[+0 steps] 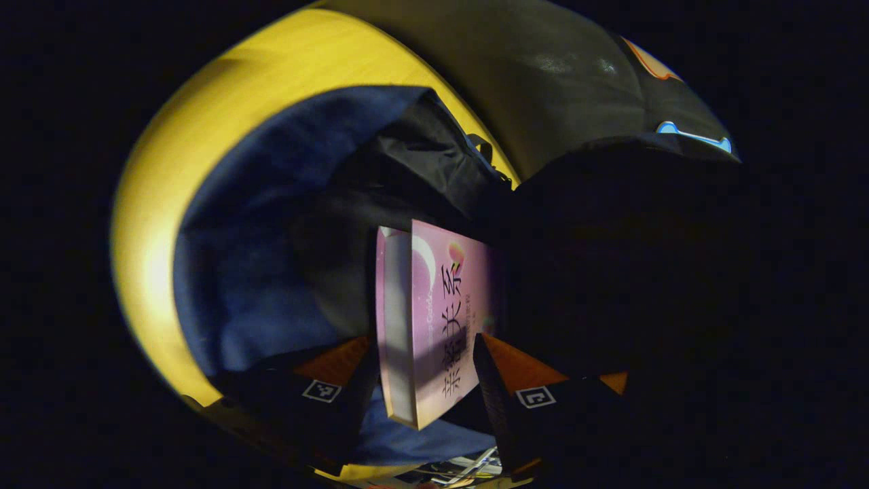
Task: Open the schoolbag, grab two books from the bookshelf and put them into the schoolbag.
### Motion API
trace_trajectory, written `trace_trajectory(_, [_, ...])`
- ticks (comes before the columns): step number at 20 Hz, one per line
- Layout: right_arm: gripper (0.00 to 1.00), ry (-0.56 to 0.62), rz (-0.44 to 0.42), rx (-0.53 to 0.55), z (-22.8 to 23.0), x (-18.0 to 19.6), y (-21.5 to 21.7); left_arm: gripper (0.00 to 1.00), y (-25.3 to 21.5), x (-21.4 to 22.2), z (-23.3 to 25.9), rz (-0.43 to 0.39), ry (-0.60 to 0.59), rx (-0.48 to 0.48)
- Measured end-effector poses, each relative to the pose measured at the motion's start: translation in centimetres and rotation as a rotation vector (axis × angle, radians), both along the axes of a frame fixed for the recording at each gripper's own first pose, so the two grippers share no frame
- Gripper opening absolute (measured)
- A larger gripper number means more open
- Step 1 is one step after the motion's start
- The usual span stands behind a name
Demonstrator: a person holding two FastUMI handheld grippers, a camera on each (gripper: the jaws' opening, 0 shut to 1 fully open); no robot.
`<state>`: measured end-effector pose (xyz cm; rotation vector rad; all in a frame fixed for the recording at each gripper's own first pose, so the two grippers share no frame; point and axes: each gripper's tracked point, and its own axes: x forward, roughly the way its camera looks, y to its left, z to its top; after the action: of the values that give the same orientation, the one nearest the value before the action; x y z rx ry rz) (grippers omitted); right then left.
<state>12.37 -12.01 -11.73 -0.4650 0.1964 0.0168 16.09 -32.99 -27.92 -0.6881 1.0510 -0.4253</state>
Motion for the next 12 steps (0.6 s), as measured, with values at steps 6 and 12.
trace_trajectory(6, [0.07,0.011,-0.003,-0.003,-0.5,-0.5,0.6,0.78,5.6,-4.2,2.6,-0.03,0.047,0.215])
trace_trajectory(12, [0.08,0.012,-0.013,-0.012,-0.6,-0.8,0.7,0.78,8.4,-9.1,7.2,-0.147,0.045,0.359])
